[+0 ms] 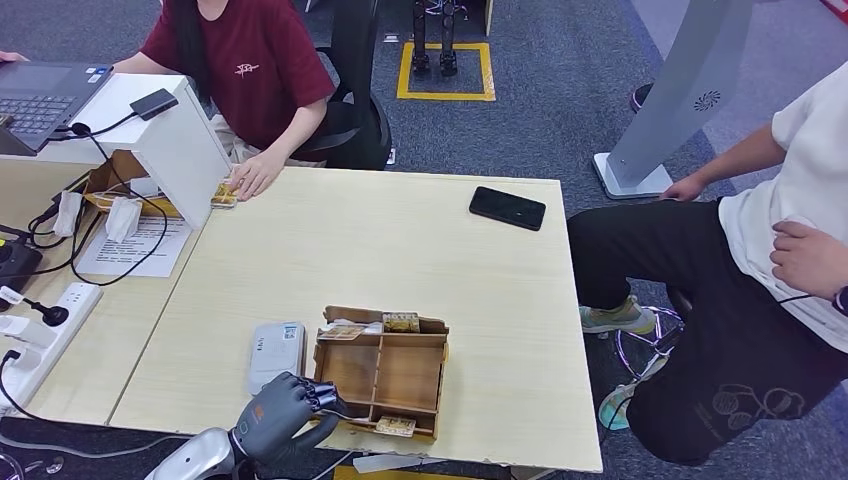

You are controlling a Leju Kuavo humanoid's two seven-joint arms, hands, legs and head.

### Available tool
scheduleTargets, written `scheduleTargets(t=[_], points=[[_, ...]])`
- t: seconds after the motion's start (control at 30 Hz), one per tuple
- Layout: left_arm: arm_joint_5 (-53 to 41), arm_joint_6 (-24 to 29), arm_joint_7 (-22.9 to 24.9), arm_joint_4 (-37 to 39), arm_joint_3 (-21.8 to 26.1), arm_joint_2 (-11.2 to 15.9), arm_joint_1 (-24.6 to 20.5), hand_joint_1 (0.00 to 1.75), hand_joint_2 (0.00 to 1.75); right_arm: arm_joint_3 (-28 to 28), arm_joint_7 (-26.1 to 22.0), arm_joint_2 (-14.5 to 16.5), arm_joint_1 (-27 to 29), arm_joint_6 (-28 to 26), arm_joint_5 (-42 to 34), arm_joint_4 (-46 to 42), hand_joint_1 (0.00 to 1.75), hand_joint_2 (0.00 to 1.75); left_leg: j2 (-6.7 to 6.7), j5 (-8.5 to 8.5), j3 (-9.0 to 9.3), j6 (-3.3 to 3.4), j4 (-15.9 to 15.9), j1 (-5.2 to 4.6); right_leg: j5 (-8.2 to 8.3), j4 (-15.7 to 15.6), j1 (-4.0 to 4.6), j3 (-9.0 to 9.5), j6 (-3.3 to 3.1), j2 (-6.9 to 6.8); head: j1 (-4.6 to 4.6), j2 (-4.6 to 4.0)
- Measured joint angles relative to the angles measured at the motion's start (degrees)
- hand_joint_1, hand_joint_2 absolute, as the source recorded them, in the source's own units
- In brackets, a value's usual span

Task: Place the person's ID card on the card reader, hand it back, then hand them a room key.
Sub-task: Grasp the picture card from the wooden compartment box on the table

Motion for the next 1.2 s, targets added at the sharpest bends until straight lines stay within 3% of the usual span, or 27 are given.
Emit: scheduleTargets(t=[0.17, 0.2, 0.3, 0.33, 1.2], points=[[0.1, 0.0, -0.1, 0.0, 0.0, 0.0, 0.0, 1.75, 1.75, 0.0, 0.0, 0.0, -0.1, 0.0, 0.0, 0.0, 0.00, 1.75, 0.00, 0.00, 0.00, 0.00, 0.0, 0.00, 0.00, 0.0, 0.00, 0.00, 0.00, 0.00, 0.00, 0.01], [0.2, 0.0, -0.1, 0.0, 0.0, 0.0, 0.0, 1.63, 1.75, 0.0, 0.0, 0.0, -0.1, 0.0, 0.0, 0.0, 0.00, 1.75, 0.00, 0.00, 0.00, 0.00, 0.0, 0.00, 0.00, 0.0, 0.00, 0.00, 0.00, 0.00, 0.00, 0.01], [0.4, 0.0, -0.2, 0.0, 0.0, 0.0, 0.0, 0.32, 1.75, 0.0, 0.0, 0.0, -0.1, -0.1, 0.0, 0.0, 0.00, 1.75, 0.00, 0.00, 0.00, 0.00, 0.0, 0.00, 0.00, 0.0, 0.00, 0.00, 0.00, 0.00, 0.00, 0.00], [0.5, 0.0, -0.2, 0.0, 0.0, 0.0, 0.1, 0.00, 1.75, 0.0, 0.0, 0.0, -0.1, -0.1, 0.0, 0.0, 0.00, 1.75, 0.00, 0.00, 0.00, 0.00, 0.0, 0.00, 0.00, 0.0, 0.00, 0.00, 0.00, 0.00, 0.00, 0.01], [0.3, 0.5, -0.1, 0.0, 0.0, -0.5, 1.0, 0.00, 1.75, 0.0, 0.0, 0.0, -0.1, -0.1, 0.0, 0.0, 0.00, 1.75, 0.00, 0.00, 0.00, 0.00, 0.0, 0.00, 0.00, 0.0, 0.00, 0.00, 0.00, 0.00, 0.00, 0.02]])
